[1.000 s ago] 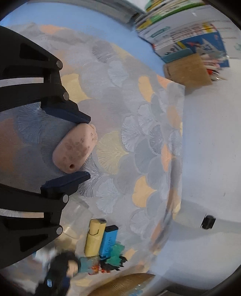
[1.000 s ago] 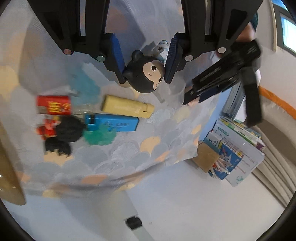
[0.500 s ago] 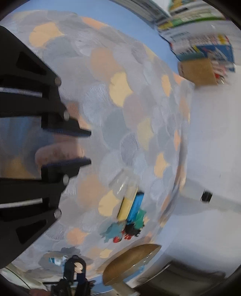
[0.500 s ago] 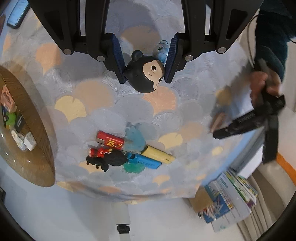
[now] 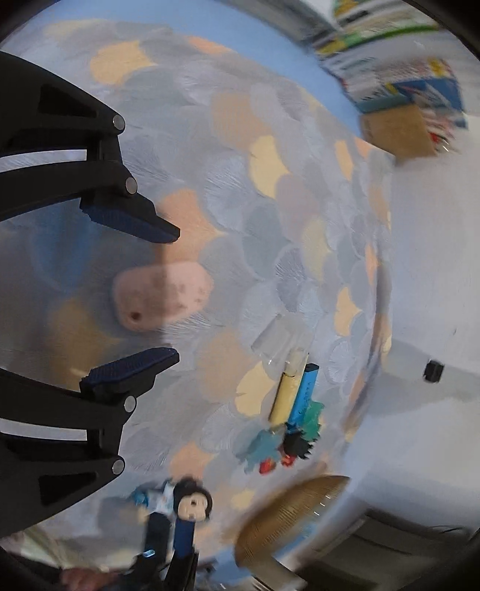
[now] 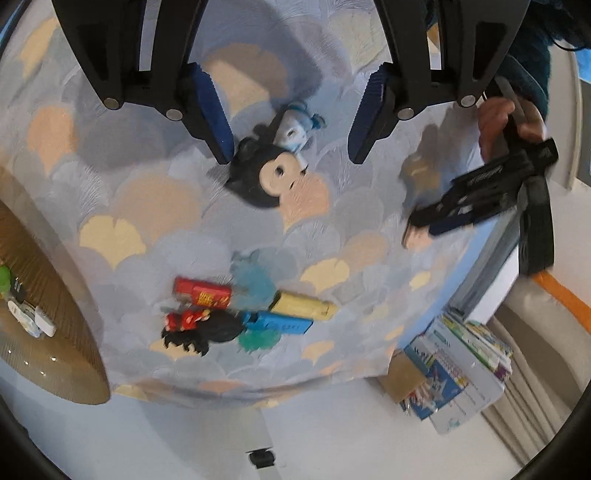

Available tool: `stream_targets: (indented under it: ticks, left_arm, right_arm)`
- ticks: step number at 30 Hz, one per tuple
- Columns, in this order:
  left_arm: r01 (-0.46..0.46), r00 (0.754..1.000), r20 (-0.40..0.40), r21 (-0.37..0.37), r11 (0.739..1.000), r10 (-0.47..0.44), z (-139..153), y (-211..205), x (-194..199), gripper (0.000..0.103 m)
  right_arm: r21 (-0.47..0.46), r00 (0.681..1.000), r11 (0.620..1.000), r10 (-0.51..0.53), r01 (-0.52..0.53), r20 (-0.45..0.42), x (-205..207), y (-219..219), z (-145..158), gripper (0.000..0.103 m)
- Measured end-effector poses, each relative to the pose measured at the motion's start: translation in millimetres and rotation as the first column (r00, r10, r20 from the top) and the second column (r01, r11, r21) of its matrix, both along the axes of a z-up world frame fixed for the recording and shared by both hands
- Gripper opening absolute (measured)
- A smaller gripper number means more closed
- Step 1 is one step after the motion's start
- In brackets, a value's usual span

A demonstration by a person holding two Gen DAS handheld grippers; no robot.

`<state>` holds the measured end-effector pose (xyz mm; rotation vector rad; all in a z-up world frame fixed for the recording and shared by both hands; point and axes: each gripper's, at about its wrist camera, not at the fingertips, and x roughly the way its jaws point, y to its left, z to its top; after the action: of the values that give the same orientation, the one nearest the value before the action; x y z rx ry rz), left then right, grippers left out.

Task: Organize rigid objects
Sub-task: 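Carry the eraser and monkey figurine over the glass bowl and release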

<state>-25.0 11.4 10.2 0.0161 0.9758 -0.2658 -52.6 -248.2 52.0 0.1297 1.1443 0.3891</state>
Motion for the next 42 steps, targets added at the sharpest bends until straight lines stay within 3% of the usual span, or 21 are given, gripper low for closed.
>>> stream_targets:
  ticks: [2,3,5,7,10,12,19,24,29,34,38,42]
  left_arm:
    - [0.028,0.999,0.015,0.079,0.996,-0.029,-1.5,-16.6,1.9,0.053]
    - [0.035,0.999,0.026,0.109,0.993,-0.038,-1.7,-20.7,0.0,0.046]
    - [0.065,0.997,0.037,0.096,0.993,-0.069,0.2,-24.6,-4.3,0.031]
    - [0.057,0.997,0.05,0.107,0.993,-0.062,-0.3,-27.0,-6.5,0.031]
    - [0.062,0.996,0.061,0.022,0.998,-0.063,-0.5,-23.4,-13.0,0.031]
    - [0.049,0.997,0.059,-0.004,0.999,-0.049,0.2,-20.8,-16.7,0.031]
    - [0.046,0.994,0.097,-0.05,0.998,-0.041,14.5,-21.5,-31.5,0.031]
    - [0.103,0.983,0.158,-0.058,0.993,-0.093,43.8,-46.1,-35.7,0.031]
    - [0.222,0.941,0.273,-0.044,0.974,-0.202,100.7,-112.4,-26.5,0.031]
    - [0.347,0.888,0.342,-0.06,0.936,-0.307,148.3,-201.2,-8.9,0.031]
    - [0.389,0.878,0.329,-0.065,0.919,-0.349,150.3,-259.8,5.3,0.031]
    - [0.395,0.892,0.263,-0.061,0.916,-0.367,125.1,-298.0,17.6,0.031]
  right_arm:
    - [-0.027,1.0,1.0,0.004,-0.004,0.01,-2.4,7.5,-4.2,0.063]
    - [-0.031,1.0,1.0,0.001,-0.001,0.009,-1.7,11.8,-7.9,0.063]
    - [-0.031,1.0,0.999,-0.008,0.009,0.014,0.0,18.2,-13.6,0.064]
    - [-0.081,0.998,0.996,-0.017,0.022,0.062,1.6,29.2,-16.0,0.064]
    - [-0.158,0.99,0.986,-0.026,0.047,0.136,1.8,42.8,-19.8,0.06]
    - [-0.226,0.984,0.973,-0.016,0.057,0.178,-0.5,47.8,-20.6,0.037]
    - [-0.127,0.978,0.989,-0.046,0.073,0.202,-17.7,20.6,-6.5,0.035]
    - [-0.104,0.954,0.985,-0.103,0.137,0.283,-31.5,-14.9,34.7,0.035]
    - [-0.14,0.891,0.953,-0.191,0.269,0.412,-43.7,-81.7,97.5,0.035]
    - [-0.075,0.822,0.897,-0.361,0.435,0.44,-39.9,-164.7,141.6,0.035]
    - [-0.073,0.805,0.87,-0.416,0.488,0.424,-32.0,-205.7,149.3,0.035]
    - [-0.096,0.829,0.861,-0.441,0.499,0.344,-13.4,-231.4,125.7,0.035]
